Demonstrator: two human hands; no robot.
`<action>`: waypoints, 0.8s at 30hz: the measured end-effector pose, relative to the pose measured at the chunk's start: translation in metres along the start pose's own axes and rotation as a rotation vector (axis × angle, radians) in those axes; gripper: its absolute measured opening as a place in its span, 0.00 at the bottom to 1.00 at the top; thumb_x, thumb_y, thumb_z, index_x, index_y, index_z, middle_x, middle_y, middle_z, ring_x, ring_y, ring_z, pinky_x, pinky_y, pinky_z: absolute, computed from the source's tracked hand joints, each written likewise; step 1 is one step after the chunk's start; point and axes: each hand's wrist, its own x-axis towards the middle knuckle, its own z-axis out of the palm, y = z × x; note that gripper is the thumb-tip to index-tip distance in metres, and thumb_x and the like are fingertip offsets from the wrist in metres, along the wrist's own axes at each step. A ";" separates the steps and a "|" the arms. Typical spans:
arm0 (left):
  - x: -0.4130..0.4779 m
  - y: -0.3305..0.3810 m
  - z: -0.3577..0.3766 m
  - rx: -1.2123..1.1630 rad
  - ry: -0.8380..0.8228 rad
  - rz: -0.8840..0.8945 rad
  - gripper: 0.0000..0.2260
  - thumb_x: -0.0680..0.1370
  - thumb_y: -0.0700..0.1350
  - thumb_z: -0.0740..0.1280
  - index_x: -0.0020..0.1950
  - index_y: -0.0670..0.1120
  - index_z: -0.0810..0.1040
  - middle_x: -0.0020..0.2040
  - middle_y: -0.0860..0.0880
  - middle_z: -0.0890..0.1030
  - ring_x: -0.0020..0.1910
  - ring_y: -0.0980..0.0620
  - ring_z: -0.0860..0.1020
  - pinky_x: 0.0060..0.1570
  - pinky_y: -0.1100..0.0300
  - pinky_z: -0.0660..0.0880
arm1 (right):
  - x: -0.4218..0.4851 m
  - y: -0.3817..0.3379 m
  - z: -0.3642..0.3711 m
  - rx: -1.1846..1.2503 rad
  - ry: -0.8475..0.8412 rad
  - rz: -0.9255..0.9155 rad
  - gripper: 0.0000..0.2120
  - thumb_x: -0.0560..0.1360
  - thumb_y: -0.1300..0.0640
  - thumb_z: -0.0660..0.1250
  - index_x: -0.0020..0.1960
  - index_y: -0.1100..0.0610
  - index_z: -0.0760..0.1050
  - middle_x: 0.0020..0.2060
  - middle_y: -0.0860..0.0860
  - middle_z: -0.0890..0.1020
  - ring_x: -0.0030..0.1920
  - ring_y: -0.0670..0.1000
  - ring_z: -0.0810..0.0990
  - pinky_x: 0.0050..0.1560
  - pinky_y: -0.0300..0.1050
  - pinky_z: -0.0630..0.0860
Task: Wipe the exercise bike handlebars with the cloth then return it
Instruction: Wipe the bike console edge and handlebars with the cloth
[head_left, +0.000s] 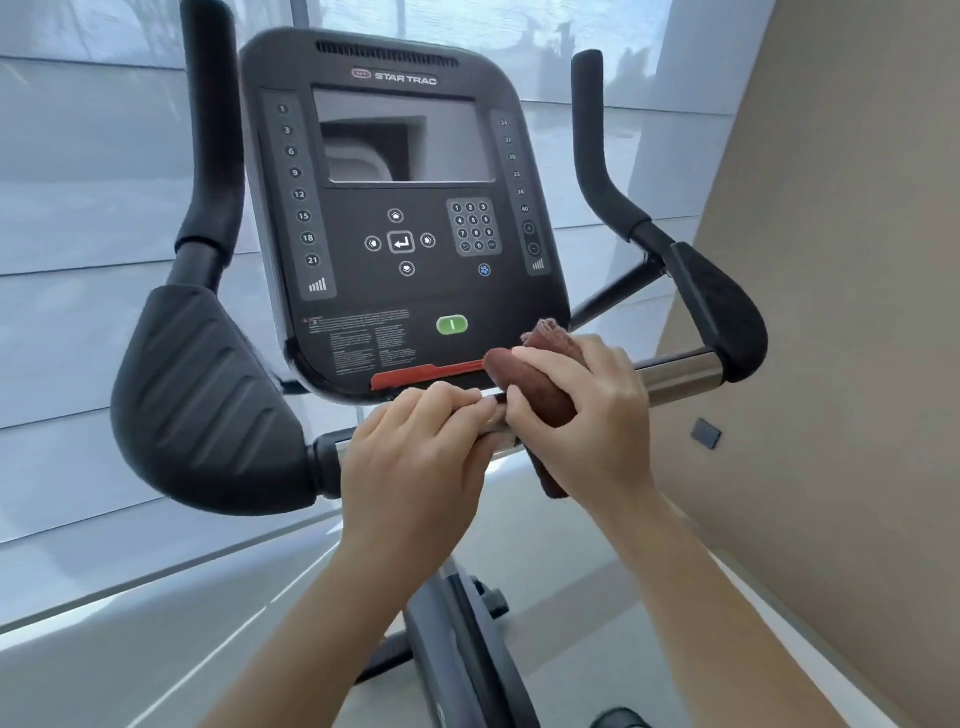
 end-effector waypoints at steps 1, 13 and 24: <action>0.000 0.000 0.000 0.006 0.006 -0.002 0.08 0.75 0.47 0.65 0.46 0.46 0.83 0.42 0.51 0.83 0.37 0.48 0.78 0.37 0.59 0.70 | -0.004 0.007 0.003 -0.009 0.068 -0.033 0.15 0.69 0.48 0.64 0.51 0.51 0.81 0.46 0.53 0.80 0.45 0.54 0.76 0.48 0.48 0.73; -0.001 -0.001 0.006 0.031 0.019 -0.026 0.06 0.71 0.45 0.69 0.46 0.47 0.82 0.43 0.53 0.82 0.39 0.49 0.77 0.38 0.60 0.67 | -0.043 -0.010 0.072 0.304 0.722 0.232 0.16 0.68 0.57 0.66 0.55 0.57 0.75 0.54 0.57 0.72 0.54 0.61 0.73 0.50 0.63 0.75; 0.002 -0.001 -0.005 -0.046 -0.090 -0.005 0.12 0.73 0.50 0.64 0.49 0.46 0.82 0.44 0.52 0.82 0.41 0.49 0.78 0.38 0.58 0.71 | -0.011 0.104 -0.015 -0.039 0.439 0.184 0.14 0.72 0.56 0.66 0.54 0.61 0.80 0.50 0.63 0.78 0.49 0.63 0.75 0.59 0.32 0.65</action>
